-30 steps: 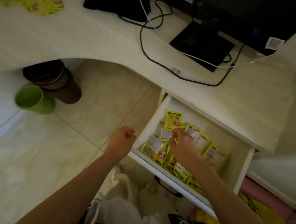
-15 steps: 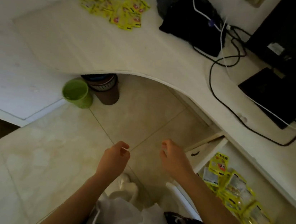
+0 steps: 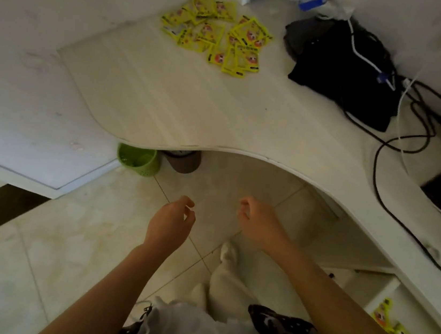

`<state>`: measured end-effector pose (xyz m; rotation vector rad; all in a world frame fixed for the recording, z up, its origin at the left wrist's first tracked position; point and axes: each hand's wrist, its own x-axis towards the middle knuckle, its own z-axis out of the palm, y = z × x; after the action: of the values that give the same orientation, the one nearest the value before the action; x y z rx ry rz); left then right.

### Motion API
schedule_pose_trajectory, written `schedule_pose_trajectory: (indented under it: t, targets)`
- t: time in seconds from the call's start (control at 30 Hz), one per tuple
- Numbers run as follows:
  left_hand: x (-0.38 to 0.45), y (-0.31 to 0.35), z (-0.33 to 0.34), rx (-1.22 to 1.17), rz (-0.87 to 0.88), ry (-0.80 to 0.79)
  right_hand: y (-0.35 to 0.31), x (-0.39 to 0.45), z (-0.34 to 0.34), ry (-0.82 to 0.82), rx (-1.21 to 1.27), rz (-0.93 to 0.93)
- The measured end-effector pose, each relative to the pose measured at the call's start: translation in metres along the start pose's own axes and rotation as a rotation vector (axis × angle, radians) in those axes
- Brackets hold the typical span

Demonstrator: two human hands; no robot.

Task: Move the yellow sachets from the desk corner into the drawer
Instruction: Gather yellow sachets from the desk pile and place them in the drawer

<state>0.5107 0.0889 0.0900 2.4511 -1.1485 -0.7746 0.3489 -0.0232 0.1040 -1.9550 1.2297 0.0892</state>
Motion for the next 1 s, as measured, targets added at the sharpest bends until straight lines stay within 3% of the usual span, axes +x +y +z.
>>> schedule_pose_trajectory:
  t: [0.53, 1.0]
  targets:
    - [0.198, 0.041, -0.057, -0.114, -0.082, 0.053, -0.059, 0.203, -0.089, -0.022, -0.023, -0.063]
    - [0.370, 0.064, -0.111, -0.027, 0.049, -0.046, -0.093, 0.337, -0.149, 0.057, 0.019, 0.065]
